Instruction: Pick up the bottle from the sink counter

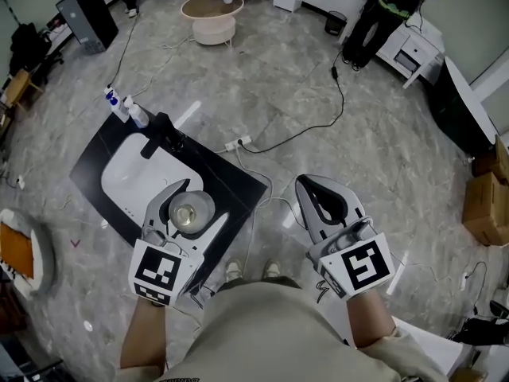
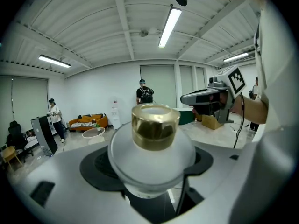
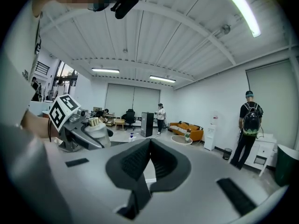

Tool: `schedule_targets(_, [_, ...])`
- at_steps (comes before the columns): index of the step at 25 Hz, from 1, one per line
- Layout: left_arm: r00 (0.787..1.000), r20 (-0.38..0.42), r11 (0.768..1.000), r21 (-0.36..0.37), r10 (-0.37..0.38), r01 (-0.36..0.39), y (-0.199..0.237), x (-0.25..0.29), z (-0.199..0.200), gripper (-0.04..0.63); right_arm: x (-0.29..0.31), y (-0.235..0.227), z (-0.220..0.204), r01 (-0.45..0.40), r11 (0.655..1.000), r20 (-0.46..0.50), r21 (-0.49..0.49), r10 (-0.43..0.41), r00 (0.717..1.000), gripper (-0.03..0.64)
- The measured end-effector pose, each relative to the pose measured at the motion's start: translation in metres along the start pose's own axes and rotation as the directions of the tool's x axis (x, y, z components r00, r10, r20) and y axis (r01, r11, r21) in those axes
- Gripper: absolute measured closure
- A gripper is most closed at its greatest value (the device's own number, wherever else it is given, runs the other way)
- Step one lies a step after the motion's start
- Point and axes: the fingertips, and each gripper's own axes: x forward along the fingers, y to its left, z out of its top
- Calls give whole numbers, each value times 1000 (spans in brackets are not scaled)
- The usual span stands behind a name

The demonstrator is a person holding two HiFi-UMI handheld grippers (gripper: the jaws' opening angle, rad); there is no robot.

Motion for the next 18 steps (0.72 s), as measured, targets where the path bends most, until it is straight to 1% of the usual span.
schedule_targets(4, [1000,-7,1000,-19,-11,11,-11,-12,-9,250,-8,10,-1,-35,999,8,3,35,999,620])
schedule_targets(8, [999,-35,999,-46,-14,12,-19,-12,-23,250,-10,20,-13,-79,996,-7,43,79,997,621])
schedule_targets(12, [997,-70,998,-68,-14,9,-28,-9,-40,250,-8,30,-36,-121,988,-47,100,126,991,621])
schedule_targets(15, [995,-98,996,-86,-21,12,-37,-7,-55,251,-8,36,-51,-136,985,-82,104,145,986,621])
schedule_targets(18, [993,-113,994,-109,-35,22,-44,-2,-67,251,-7,38,-62,-134,985,-111,107,145,983,621])
